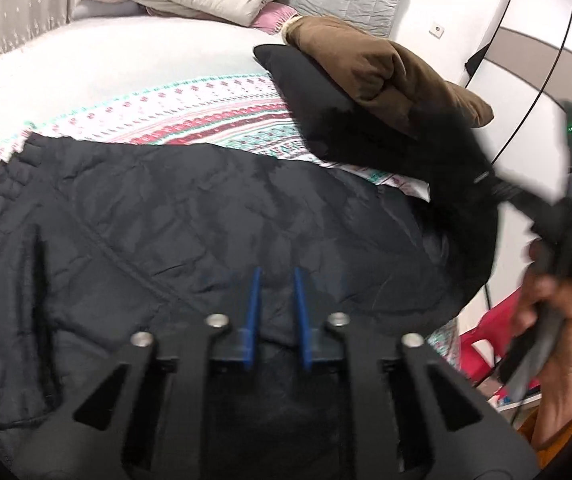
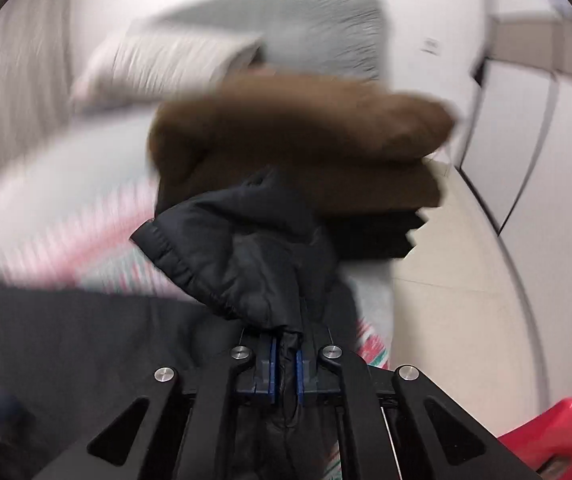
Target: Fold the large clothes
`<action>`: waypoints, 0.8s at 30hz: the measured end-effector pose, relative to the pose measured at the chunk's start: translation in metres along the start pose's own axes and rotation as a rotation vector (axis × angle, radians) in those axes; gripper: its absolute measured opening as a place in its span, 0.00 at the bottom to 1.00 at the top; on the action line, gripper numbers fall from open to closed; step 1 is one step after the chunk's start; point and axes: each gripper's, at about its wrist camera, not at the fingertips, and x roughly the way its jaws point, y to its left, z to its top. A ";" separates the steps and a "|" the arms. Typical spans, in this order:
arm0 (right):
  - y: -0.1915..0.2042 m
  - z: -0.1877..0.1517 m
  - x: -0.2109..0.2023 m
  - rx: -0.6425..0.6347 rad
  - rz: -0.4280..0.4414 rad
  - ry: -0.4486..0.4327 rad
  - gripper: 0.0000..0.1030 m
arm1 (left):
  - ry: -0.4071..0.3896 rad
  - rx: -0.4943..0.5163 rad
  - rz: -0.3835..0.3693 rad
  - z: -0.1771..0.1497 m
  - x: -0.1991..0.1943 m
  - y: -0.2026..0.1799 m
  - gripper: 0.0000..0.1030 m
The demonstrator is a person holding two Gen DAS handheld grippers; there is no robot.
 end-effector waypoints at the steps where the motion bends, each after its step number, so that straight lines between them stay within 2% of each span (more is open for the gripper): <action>1: -0.014 0.008 -0.017 0.056 0.042 -0.062 0.05 | 0.007 -0.003 -0.018 0.000 0.006 -0.002 0.12; 4: -0.048 0.024 -0.058 0.187 0.176 -0.201 0.05 | 0.034 0.008 -0.060 -0.005 0.024 -0.012 0.12; 6: -0.064 0.032 -0.079 0.239 0.258 -0.259 0.04 | 0.043 0.026 -0.058 -0.009 0.037 -0.018 0.12; 8: -0.071 0.034 -0.090 0.277 0.345 -0.276 0.04 | 0.055 0.023 -0.069 -0.011 0.050 -0.020 0.12; 10: -0.071 0.035 -0.093 0.288 0.395 -0.272 0.04 | 0.070 -0.013 -0.081 -0.013 0.064 -0.016 0.12; 14: -0.044 0.038 -0.089 0.223 0.411 -0.253 0.04 | 0.094 -0.029 -0.083 -0.013 0.069 -0.012 0.12; 15: -0.040 0.039 -0.092 0.206 0.411 -0.252 0.04 | 0.116 -0.033 -0.084 -0.011 0.062 -0.012 0.15; 17: -0.025 0.042 -0.103 0.157 0.436 -0.271 0.04 | 0.123 -0.047 -0.111 -0.007 0.043 -0.007 0.32; 18: -0.021 0.041 -0.107 0.134 0.451 -0.282 0.04 | 0.110 -0.057 -0.122 -0.005 0.030 -0.004 0.49; 19: -0.013 0.042 -0.114 0.105 0.467 -0.296 0.04 | 0.076 -0.069 -0.130 -0.002 0.007 0.003 0.60; 23: 0.026 0.037 -0.140 0.003 0.526 -0.318 0.04 | -0.026 -0.087 -0.135 0.007 -0.065 0.031 0.66; 24: 0.038 0.035 -0.146 -0.027 0.546 -0.319 0.05 | -0.052 -0.097 -0.132 0.007 -0.086 0.041 0.71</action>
